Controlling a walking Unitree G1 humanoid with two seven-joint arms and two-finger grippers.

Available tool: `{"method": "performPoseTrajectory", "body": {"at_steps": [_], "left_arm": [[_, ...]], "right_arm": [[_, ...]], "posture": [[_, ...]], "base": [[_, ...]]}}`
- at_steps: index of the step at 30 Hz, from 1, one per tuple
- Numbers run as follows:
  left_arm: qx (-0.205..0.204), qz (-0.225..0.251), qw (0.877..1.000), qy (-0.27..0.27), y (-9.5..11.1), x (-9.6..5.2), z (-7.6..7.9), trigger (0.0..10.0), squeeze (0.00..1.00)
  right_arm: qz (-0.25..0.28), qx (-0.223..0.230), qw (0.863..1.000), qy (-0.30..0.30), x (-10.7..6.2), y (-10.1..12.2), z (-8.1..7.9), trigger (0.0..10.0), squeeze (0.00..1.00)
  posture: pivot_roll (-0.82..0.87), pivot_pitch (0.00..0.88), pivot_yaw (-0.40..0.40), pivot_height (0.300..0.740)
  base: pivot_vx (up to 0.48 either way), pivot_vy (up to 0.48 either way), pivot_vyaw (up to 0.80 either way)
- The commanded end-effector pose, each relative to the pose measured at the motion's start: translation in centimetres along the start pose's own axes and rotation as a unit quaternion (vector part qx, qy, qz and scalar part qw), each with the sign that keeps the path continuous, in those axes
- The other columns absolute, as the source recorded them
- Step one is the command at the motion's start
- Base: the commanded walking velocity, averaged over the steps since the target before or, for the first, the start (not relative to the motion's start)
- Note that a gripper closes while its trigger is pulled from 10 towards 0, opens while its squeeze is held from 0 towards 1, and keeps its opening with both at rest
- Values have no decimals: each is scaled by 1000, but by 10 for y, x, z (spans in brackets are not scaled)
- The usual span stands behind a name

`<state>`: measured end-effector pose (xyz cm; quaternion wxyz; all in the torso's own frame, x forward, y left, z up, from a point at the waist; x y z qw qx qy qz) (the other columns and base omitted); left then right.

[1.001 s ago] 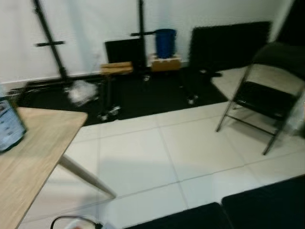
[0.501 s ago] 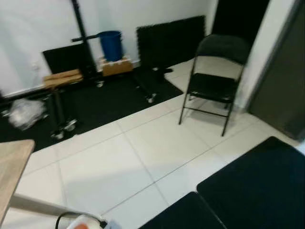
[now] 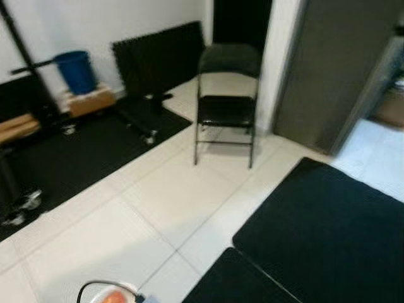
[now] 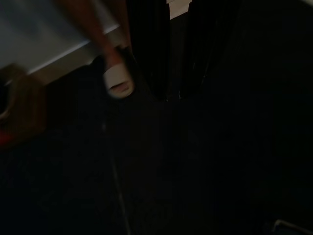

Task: Restocking fridge

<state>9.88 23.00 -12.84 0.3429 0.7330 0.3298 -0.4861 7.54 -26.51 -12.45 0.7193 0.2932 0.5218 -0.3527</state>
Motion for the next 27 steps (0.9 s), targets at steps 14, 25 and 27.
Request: {"method": "performPoseTrajectory", "body": {"at_steps": [14, 25, 27], "left_arm": [[31, 24, 999, 37, 14, 1, -13, 10000, 0], [43, 33, 997, 54, 19, 1, -19, 10000, 0], [43, 35, 997, 56, 19, 1, -19, 10000, 0]], "right_arm": [[4, 8, 1000, -14, 0, -1, 5, 10000, 0], [6, 9, 1000, -20, -1, -2, 5, 10000, 0], [10, 4, 1000, -27, -1, -1, 5, 10000, 0]], "posture": [[-2, 0, 25, 740], [-6, 0, 25, 740], [-8, 0, 28, 740]], "base": [[0, 0, -788], [0, 0, -788], [0, 0, -394]]}}
Point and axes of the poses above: a point about 5 cm out from each wrist's last joint towards the gripper, its own x axis pointing out of the wrist towards the gripper, its own y axis along the axis of the wrist's last joint, z = x × y, the point moved 2 cm from there along x, pointing out of the wrist towards the gripper, and after that the axes turned 4 degrees about -x, right-handed, at the moved point
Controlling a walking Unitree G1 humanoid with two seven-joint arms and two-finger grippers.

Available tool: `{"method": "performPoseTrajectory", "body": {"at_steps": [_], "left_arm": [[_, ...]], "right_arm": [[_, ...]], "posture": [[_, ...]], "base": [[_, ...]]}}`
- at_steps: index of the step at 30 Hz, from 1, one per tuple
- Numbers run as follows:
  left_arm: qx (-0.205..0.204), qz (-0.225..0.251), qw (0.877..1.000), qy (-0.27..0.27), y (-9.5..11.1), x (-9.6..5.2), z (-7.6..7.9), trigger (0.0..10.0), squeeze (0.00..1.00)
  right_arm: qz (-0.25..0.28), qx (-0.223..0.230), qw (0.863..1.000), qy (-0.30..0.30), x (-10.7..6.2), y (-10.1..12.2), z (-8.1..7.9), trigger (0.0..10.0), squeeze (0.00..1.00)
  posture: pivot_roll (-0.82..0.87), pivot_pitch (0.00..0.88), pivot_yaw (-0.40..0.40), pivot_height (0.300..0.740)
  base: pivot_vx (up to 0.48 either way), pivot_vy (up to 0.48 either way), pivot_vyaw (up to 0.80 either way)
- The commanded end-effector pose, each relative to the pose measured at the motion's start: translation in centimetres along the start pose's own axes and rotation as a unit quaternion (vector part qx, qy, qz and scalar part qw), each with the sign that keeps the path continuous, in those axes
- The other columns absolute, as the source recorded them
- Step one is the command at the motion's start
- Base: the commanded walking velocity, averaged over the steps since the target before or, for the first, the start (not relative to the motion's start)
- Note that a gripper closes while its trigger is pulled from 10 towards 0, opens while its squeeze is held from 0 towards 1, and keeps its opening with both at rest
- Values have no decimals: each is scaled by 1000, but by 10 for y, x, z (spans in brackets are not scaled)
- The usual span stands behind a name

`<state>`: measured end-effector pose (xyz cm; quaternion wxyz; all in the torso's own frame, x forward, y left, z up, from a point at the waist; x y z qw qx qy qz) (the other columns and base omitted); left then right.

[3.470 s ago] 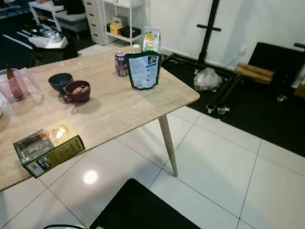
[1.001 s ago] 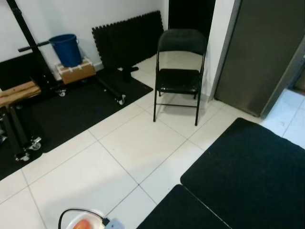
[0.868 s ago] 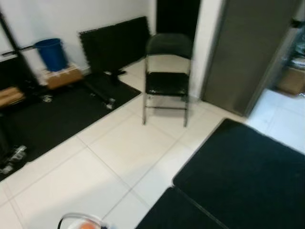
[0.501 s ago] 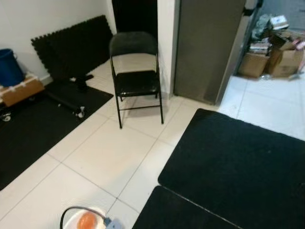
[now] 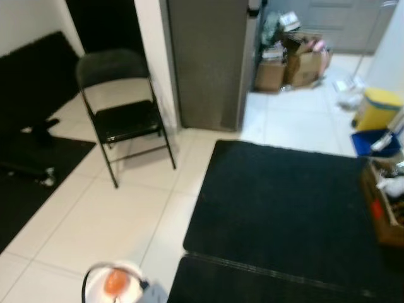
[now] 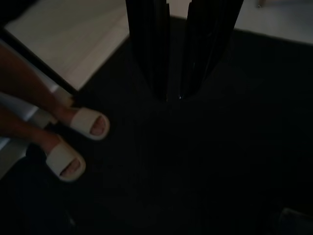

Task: Restocking fridge

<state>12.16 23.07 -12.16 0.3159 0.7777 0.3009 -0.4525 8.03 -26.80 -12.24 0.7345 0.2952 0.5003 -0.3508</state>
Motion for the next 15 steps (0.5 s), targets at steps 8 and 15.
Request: {"method": "performPoseTrajectory", "body": {"at_steps": [8, 15], "left_arm": [[-2, 6, 1000, 9, 3, 1, -5, 10000, 0], [-6, 13, 1000, 13, 8, 1, -8, 10000, 0]], "right_arm": [[2, 3, 1000, -8, 0, -2, 0, 10000, 0], [2, -7, 1000, -4, 0, 0, 0, 10000, 0]], "posture": [[-12, 0, 25, 740], [-16, 0, 23, 740]], "base": [[0, 0, 0], [0, 0, -341]]}}
Point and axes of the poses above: a point about 5 cm out from each wrist's last joint towards the gripper, its own x axis pointing out of the wrist towards the gripper, its own y axis along the axis of the wrist's last joint, z = x × y, the point moved 2 cm from there along x, pointing out of the wrist towards the gripper, and after that the axes turned 4 degrees about -x, right-handed, at the moved point
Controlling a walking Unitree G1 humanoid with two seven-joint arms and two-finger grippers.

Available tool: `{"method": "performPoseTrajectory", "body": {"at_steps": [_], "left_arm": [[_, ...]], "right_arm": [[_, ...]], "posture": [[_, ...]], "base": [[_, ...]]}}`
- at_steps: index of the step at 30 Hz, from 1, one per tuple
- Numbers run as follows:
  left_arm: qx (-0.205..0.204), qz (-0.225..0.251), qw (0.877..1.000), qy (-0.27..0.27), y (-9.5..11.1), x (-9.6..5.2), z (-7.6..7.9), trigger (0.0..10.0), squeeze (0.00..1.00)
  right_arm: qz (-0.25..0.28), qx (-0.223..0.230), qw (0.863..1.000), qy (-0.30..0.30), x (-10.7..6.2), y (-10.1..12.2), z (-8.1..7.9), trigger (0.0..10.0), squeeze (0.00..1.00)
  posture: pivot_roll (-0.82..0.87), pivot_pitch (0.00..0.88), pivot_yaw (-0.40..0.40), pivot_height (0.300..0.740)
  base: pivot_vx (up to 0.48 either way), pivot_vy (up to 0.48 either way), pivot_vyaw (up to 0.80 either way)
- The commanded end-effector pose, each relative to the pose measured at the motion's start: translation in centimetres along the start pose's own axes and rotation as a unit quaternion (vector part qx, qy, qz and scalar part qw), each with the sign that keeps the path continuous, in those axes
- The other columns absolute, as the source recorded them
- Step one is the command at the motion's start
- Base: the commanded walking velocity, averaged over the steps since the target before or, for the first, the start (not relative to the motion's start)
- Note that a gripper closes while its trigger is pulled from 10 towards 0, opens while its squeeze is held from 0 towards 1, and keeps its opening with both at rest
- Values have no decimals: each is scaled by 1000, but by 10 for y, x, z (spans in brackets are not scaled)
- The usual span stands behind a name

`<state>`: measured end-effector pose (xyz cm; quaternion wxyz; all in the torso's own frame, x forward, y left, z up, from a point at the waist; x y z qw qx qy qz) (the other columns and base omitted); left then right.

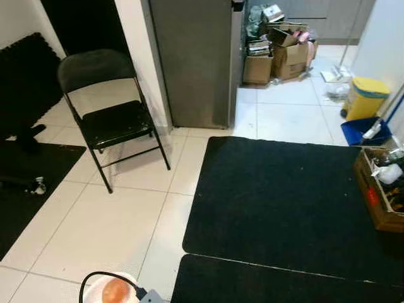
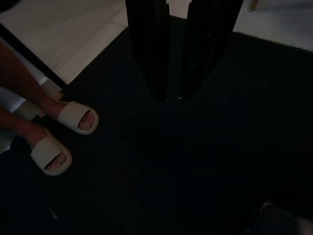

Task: Restocking fridge

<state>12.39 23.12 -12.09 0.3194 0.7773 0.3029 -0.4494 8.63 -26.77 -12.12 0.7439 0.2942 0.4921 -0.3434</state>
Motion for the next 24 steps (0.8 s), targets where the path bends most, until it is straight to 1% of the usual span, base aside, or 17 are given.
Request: {"method": "performPoseTrajectory", "body": {"at_steps": [1, 6, 10, 20, 24], "left_arm": [[-3, 13, 1000, 12, 7, 1, -7, 10000, 0], [-17, 13, 1000, 14, 8, 1, -8, 10000, 0], [-30, 12, 999, 16, 10, 2, -10, 10000, 0], [-53, 14, 998, 14, 11, 2, -10, 10000, 0], [-55, 13, 998, 12, 11, 2, -10, 10000, 0]], "right_arm": [[-8, 0, 1000, 6, 0, -5, -3, 10000, 0], [-7, 5, 1000, 6, 0, -4, -3, 10000, 0], [-2, -2, 1000, 2, 0, 0, -1, 10000, 0], [9, -1, 1000, -1, 1, 6, 3, 10000, 0], [10, -1, 1000, -2, 1, 6, 3, 10000, 0]], "posture": [[-18, 0, 23, 740], [-22, 0, 23, 740], [-20, 0, 21, 740], [-16, 0, 18, 740], [-16, 0, 18, 740]], "base": [[0, 0, -800], [0, 0, -790], [0, 0, -794], [0, 0, 0], [0, 0, 0]]}}
Point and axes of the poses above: a point about 5 cm out from each wrist's last joint towards the gripper, its own x axis pointing out of the wrist towards the gripper, its own y axis along the axis of the wrist's last joint, z = x × y, the point moved 2 cm from there along x, pointing out of the wrist towards the gripper, and after that the axes turned 4 degrees about -x, right-handed, at the moved point
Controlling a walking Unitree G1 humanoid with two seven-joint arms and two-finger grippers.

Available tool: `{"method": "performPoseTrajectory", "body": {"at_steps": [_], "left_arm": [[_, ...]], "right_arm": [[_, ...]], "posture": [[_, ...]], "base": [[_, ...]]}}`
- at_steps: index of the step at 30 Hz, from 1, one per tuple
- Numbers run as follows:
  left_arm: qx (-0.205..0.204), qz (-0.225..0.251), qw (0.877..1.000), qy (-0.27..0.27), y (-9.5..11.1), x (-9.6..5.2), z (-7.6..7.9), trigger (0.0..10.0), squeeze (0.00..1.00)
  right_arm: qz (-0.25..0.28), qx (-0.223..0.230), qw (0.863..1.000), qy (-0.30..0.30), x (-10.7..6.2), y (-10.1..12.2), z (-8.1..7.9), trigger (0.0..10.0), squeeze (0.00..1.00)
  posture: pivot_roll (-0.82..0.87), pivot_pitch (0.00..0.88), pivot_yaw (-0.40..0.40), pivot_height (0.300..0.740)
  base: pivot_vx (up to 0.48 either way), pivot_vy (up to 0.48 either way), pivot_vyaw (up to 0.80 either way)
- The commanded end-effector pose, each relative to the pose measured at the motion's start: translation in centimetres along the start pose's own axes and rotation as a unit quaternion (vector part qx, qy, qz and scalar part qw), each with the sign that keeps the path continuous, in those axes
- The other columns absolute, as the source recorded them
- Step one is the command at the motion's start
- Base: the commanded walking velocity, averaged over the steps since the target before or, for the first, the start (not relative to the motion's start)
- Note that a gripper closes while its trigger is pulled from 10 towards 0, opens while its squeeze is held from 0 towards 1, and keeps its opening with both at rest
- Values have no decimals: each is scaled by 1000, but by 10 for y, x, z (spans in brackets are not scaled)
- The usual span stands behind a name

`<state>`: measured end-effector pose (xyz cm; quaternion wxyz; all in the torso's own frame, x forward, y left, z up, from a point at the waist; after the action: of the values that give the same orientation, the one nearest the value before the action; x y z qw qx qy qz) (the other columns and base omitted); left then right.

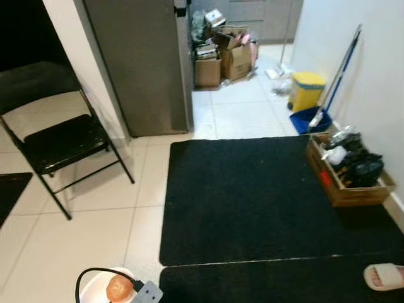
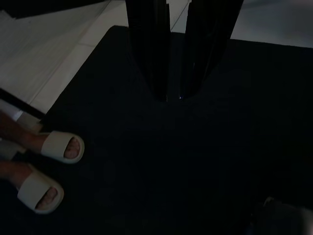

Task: Restocking fridge

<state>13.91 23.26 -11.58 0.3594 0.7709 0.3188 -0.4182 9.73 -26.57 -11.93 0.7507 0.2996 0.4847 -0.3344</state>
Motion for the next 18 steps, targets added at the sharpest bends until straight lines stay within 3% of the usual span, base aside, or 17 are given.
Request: {"method": "performPoseTrajectory", "body": {"at_steps": [1, 5, 18], "left_arm": [[-9, -3, 1000, -4, -2, 0, 2, 10000, 0], [-12, -4, 1000, -5, -3, -1, 2, 10000, 0], [-30, -6, 999, -9, -3, -1, 4, 10000, 0]], "right_arm": [[-4, -1, 1000, 2, 0, -3, -1, 10000, 0], [-3, -1, 1000, 2, 0, -3, 0, 10000, 0], [1, -4, 1000, -3, 0, 3, 5, 10000, 0]], "posture": [[-17, 0, 16, 740], [-19, 0, 16, 740], [-16, 0, 4, 740]], "base": [[0, 0, 0], [0, 0, 0], [270, 0, 0]]}}
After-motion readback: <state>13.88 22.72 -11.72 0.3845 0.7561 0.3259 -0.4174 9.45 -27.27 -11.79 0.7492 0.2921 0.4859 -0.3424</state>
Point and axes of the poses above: a point about 5 cm out from each wrist's last joint towards the gripper, its own x axis pointing out of the wrist towards the gripper, its own y axis along the axis of the wrist's last joint, z = x × y, the point moved 2 cm from there along x, pointing out of the wrist towards the gripper, and after that the axes turned 4 degrees about -x, right-handed, at the moved point
